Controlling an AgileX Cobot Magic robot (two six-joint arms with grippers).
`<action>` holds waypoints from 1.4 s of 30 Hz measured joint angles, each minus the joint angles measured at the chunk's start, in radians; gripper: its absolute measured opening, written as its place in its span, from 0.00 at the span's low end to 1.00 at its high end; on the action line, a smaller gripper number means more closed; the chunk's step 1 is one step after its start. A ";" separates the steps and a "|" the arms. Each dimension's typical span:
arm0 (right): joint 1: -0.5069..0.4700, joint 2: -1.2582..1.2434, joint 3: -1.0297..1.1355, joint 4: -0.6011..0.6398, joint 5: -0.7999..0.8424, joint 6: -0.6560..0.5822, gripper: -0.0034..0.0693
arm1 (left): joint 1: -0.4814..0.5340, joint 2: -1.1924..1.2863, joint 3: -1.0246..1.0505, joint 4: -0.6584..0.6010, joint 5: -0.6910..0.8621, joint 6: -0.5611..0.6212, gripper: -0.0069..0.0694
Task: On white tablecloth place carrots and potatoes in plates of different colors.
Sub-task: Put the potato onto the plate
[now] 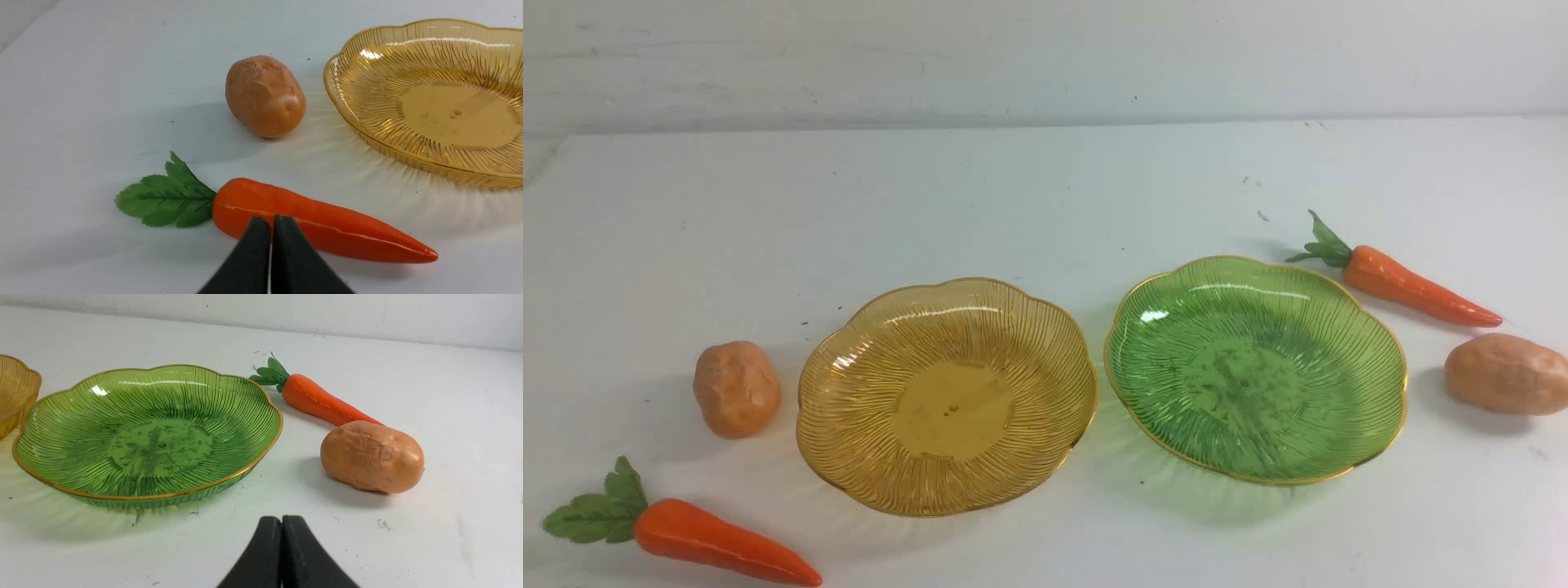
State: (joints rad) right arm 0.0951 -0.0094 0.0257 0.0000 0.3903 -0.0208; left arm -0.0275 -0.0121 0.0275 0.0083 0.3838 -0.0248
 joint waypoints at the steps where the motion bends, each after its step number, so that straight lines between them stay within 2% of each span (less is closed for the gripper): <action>1: 0.000 0.000 0.000 0.000 0.000 0.000 0.03 | 0.000 0.000 0.000 0.000 0.000 0.000 0.09; 36: 0.000 0.000 0.000 -0.006 -0.007 -0.003 0.03 | 0.000 0.000 0.000 0.002 0.000 0.000 0.09; 37: 0.000 0.000 0.000 0.018 -0.017 0.001 0.03 | 0.000 0.000 0.000 0.003 0.000 0.000 0.09; 40: 0.000 0.000 0.000 0.309 -0.079 0.127 0.03 | 0.000 0.000 0.000 0.003 0.000 0.000 0.09; 42: 0.000 0.000 0.000 0.455 -0.103 0.186 0.03 | 0.000 0.000 0.000 0.004 0.000 0.000 0.09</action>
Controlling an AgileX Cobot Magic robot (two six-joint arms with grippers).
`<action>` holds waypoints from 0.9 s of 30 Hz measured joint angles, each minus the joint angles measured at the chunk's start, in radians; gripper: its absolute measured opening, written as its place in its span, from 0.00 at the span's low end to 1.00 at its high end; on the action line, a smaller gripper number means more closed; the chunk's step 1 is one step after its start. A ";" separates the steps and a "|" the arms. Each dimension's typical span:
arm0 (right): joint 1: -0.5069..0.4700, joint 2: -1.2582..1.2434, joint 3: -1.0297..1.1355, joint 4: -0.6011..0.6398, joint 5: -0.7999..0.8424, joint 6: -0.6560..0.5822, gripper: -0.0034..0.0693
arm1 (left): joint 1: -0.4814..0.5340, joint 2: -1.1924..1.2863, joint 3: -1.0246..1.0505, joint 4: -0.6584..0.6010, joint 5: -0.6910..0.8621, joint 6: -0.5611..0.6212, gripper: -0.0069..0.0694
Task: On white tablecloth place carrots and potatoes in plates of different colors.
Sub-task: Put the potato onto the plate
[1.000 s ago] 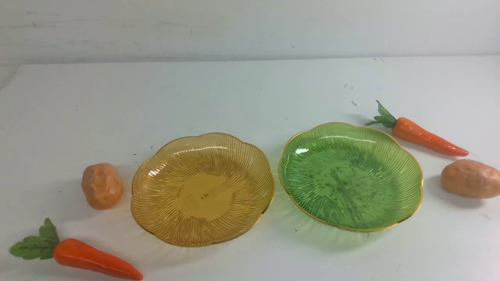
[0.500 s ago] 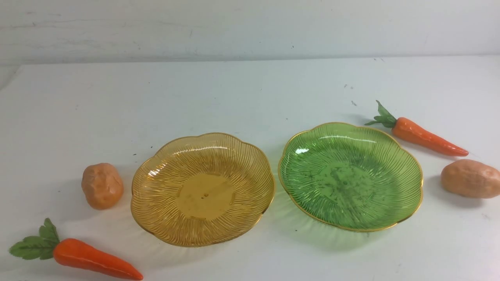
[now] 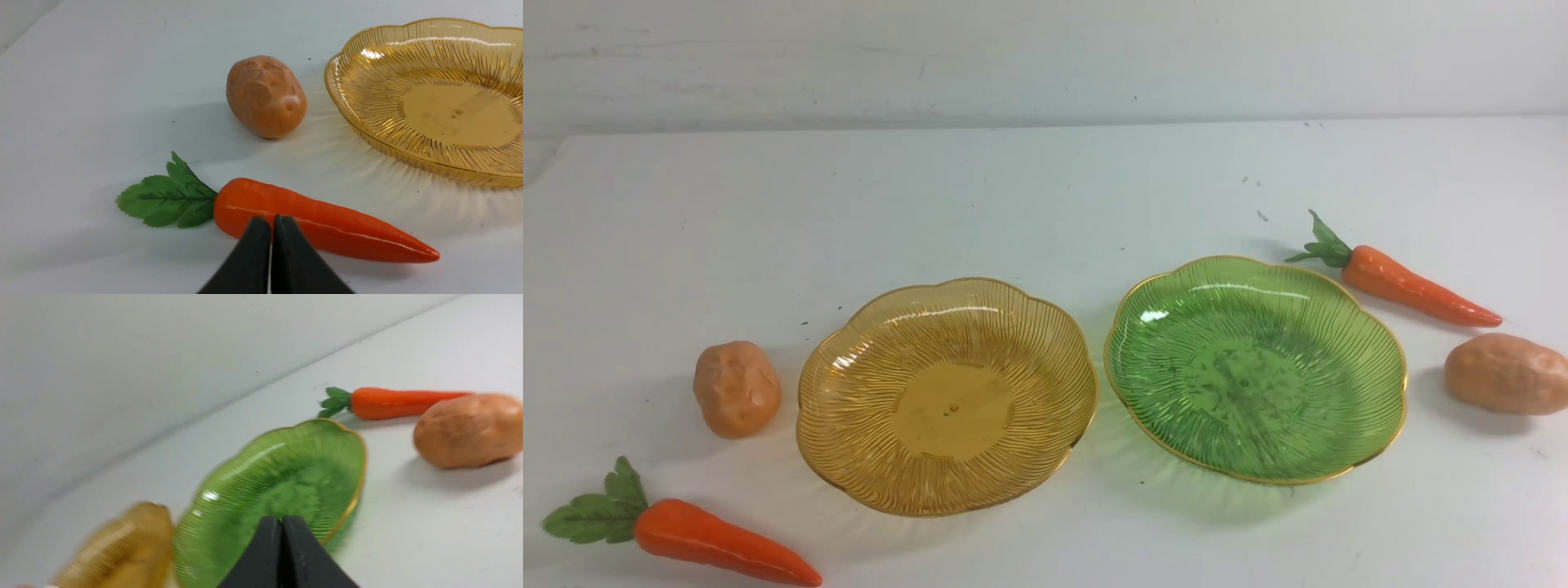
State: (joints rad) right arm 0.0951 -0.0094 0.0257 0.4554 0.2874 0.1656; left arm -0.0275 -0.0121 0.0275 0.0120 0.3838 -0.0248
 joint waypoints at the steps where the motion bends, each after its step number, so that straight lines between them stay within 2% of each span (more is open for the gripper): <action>1: 0.000 0.000 0.000 0.098 -0.016 0.017 0.03 | 0.000 0.000 0.000 0.000 0.000 0.000 0.09; 3: 0.000 0.000 0.000 0.186 -0.045 0.023 0.03 | 0.000 0.000 0.000 0.000 0.000 0.000 0.09; 6: 0.000 0.000 -0.002 0.225 -0.097 -0.006 0.03 | 0.000 0.000 0.000 0.000 0.000 0.000 0.09; 9: 0.000 0.009 -0.093 0.223 -0.105 -0.087 0.03 | 0.000 0.000 0.000 0.000 0.000 0.000 0.09; 13: 0.000 0.132 -0.270 0.157 -0.053 -0.146 0.03 | 0.000 0.000 0.000 0.000 0.000 0.000 0.09; 15: 0.000 0.229 -0.344 0.104 0.013 -0.155 0.03 | 0.000 0.000 0.000 0.000 0.000 0.000 0.09; 18: 0.000 0.425 -0.487 -0.061 0.196 -0.140 0.03 | 0.000 0.000 0.000 0.000 0.000 0.000 0.09; 21: 0.000 0.664 -0.595 -0.266 0.399 -0.036 0.03 | 0.000 0.000 0.000 0.000 0.000 0.000 0.09; 27: -0.002 0.967 -0.726 -0.567 0.551 0.141 0.03 | 0.000 0.000 0.000 0.000 0.000 0.000 0.09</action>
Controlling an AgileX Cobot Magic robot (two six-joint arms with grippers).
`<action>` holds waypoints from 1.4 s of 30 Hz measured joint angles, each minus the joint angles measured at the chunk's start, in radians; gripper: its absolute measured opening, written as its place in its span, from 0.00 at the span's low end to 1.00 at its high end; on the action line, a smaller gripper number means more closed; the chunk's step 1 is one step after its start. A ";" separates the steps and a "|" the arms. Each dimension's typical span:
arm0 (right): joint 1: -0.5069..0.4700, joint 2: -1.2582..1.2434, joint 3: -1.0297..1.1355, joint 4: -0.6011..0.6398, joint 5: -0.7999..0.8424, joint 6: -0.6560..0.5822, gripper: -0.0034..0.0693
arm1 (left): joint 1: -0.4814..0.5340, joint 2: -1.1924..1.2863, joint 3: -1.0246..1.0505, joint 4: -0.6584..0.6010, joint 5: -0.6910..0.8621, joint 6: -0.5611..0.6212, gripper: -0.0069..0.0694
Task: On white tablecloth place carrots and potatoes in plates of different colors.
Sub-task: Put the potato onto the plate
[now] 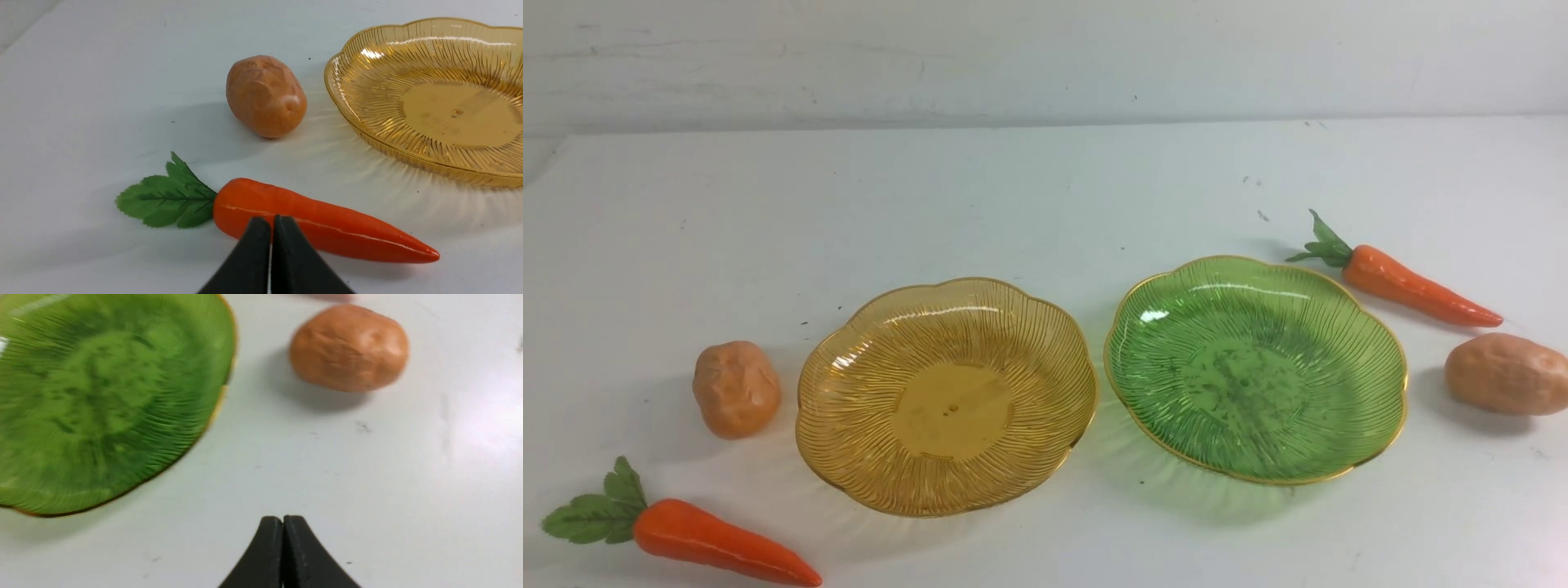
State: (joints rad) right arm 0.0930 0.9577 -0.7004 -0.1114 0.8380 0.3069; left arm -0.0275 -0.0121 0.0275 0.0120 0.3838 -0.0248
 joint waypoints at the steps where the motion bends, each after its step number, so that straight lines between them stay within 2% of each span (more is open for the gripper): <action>1: -0.006 0.045 -0.035 -0.031 0.016 0.013 0.03 | 0.000 0.000 0.000 0.000 0.000 0.000 0.09; 5: -0.045 0.214 -0.159 -0.046 0.085 -0.008 0.03 | 0.000 0.000 0.000 0.000 0.000 0.000 0.09; 13: -0.148 0.601 -0.444 0.057 0.214 -0.224 0.04 | 0.000 0.000 0.000 0.000 0.000 0.000 0.09; 15: -0.149 0.697 -0.522 0.056 0.265 -0.280 0.06 | 0.000 0.000 0.000 0.000 0.000 0.000 0.09; 18: -0.148 0.784 -0.606 0.036 0.336 -0.343 0.15 | 0.000 0.000 0.000 -0.001 0.000 0.000 0.09; 20: -0.148 0.835 -0.700 0.011 0.375 -0.362 0.30 | 0.000 0.000 0.000 -0.003 0.000 0.000 0.09; 21: -0.148 0.841 -0.712 0.011 0.377 -0.364 0.33 | 0.000 0.000 0.000 -0.003 0.000 0.000 0.09; 23: -0.147 0.848 -0.760 0.010 0.380 -0.397 0.49 | 0.000 0.000 0.000 -0.003 0.000 0.000 0.09; 26: -0.140 0.855 -0.778 0.010 0.386 -0.506 0.72 | 0.000 0.000 0.000 -0.003 0.000 0.000 0.09; 27: -0.138 0.869 -0.780 0.011 0.387 -0.569 0.84 | 0.000 0.000 0.000 -0.003 0.000 0.000 0.09; 30: -0.137 0.929 -0.780 0.011 0.376 -0.693 0.97 | 0.000 0.000 0.000 -0.003 0.000 0.000 0.09; 33: -0.137 0.987 -0.780 0.002 0.356 -0.768 1.00 | 0.000 0.000 0.000 -0.003 0.000 0.000 0.09; 38: -0.137 1.072 -0.780 -0.052 0.355 -0.790 0.97 | 0.000 0.000 0.000 -0.003 0.000 0.000 0.09; 40: -0.137 1.091 -0.780 -0.045 0.367 -0.790 0.88 | 0.000 0.000 0.000 -0.003 0.000 0.000 0.09; 42: -0.137 1.091 -0.781 -0.027 0.372 -0.783 0.75 | 0.000 0.000 0.000 -0.003 0.000 0.000 0.09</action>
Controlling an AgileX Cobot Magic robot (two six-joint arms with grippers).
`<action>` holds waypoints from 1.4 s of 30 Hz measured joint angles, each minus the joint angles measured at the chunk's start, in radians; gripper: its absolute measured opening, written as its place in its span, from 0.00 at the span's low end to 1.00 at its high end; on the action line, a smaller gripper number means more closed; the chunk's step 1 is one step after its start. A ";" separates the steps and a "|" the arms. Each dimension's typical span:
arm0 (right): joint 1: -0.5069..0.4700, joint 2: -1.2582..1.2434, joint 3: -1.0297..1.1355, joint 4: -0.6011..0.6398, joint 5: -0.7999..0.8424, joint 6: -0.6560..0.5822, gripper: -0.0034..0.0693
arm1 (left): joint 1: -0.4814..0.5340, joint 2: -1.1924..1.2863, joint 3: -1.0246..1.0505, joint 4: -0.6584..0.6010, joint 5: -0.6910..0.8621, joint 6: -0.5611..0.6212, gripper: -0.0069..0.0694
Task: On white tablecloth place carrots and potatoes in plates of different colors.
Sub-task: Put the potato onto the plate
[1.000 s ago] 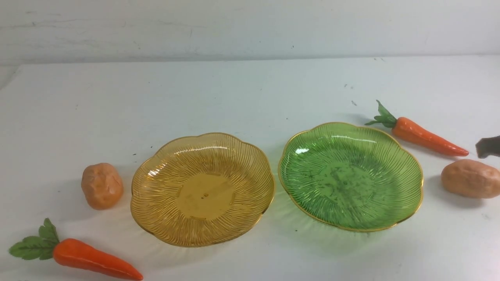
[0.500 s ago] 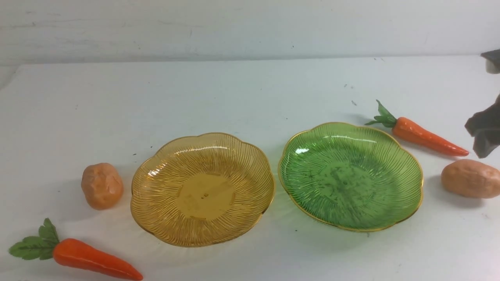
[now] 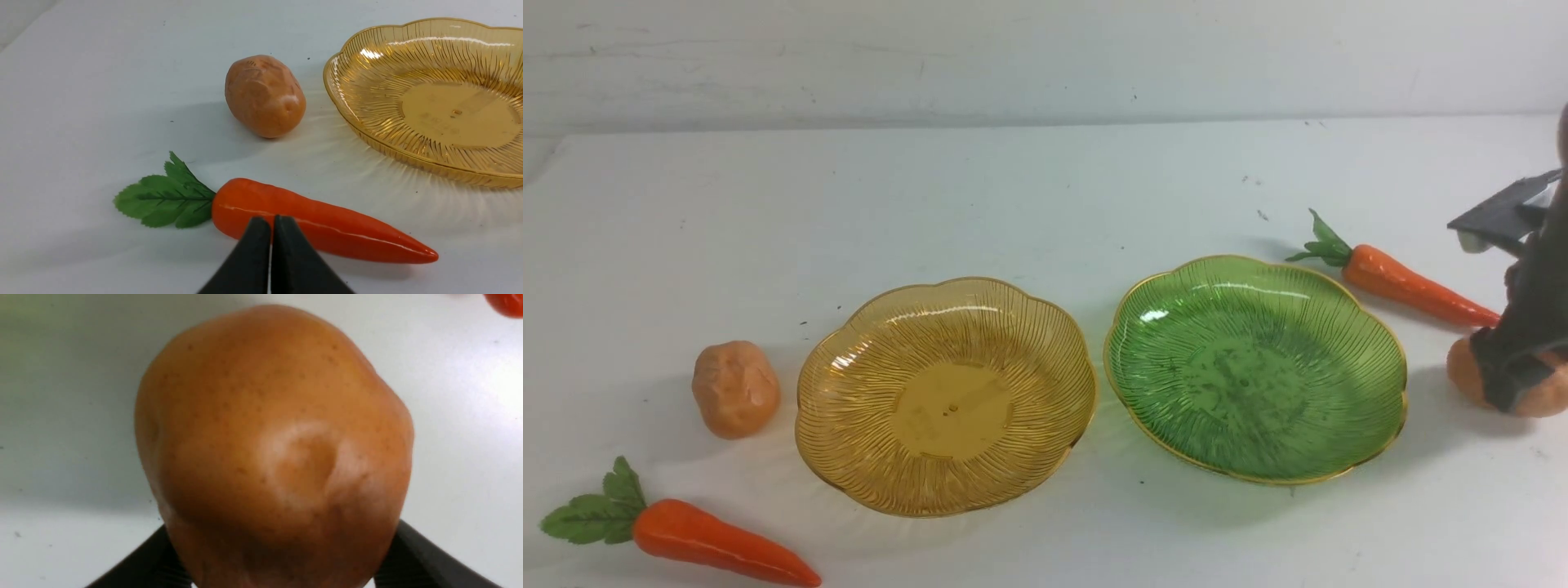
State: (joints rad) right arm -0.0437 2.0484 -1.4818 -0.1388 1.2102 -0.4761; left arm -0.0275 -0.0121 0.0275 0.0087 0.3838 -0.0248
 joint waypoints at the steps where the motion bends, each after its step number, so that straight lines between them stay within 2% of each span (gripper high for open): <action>1: 0.000 -0.003 0.000 0.007 0.000 0.007 0.72 | 0.000 0.000 0.000 0.000 0.000 0.000 0.09; 8: 0.000 -0.145 -0.009 0.053 0.008 0.014 0.73 | 0.000 0.000 0.000 0.000 0.000 0.000 0.09; 10: 0.000 -0.216 -0.009 0.119 0.013 0.016 0.73 | 0.000 0.000 0.000 0.000 0.000 0.000 0.09; 13: 0.029 -0.301 -0.011 0.330 0.020 0.039 0.73 | 0.000 0.000 0.000 0.000 0.000 0.000 0.09; 14: 0.055 -0.307 -0.011 0.402 0.020 0.040 0.73 | 0.000 0.000 0.000 0.000 0.000 0.000 0.09; 17: 0.150 -0.290 -0.008 0.483 0.008 0.043 0.73 | 0.000 0.000 0.000 0.000 0.000 0.000 0.09; 19: 0.218 -0.254 -0.007 0.479 -0.045 0.053 0.73 | 0.000 0.000 0.000 0.000 0.000 0.000 0.09; 25: 0.305 -0.163 -0.005 0.385 -0.150 0.130 0.73 | 0.000 0.000 0.000 0.000 0.000 0.000 0.09; 29: 0.310 -0.127 -0.001 0.295 -0.163 0.232 0.77 | 0.000 0.000 0.000 0.000 -0.002 -0.009 0.09; 31: 0.309 -0.122 -0.001 0.250 -0.157 0.283 0.82 | 0.000 0.000 0.000 0.000 -0.006 -0.016 0.09; 36: 0.309 -0.122 -0.043 0.165 -0.074 0.324 0.90 | 0.000 0.000 0.000 0.000 -0.006 -0.026 0.09; 39: 0.309 -0.122 -0.090 0.154 -0.022 0.329 0.89 | 0.000 0.000 0.000 0.000 -0.006 -0.029 0.09; 42: 0.309 -0.122 -0.151 0.154 0.010 0.311 0.81 | 0.000 0.000 0.000 0.000 -0.006 -0.029 0.09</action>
State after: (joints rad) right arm 0.2650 1.9268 -1.6331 0.0156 1.2204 -0.1647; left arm -0.0275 -0.0121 0.0275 0.0087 0.3774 -0.0536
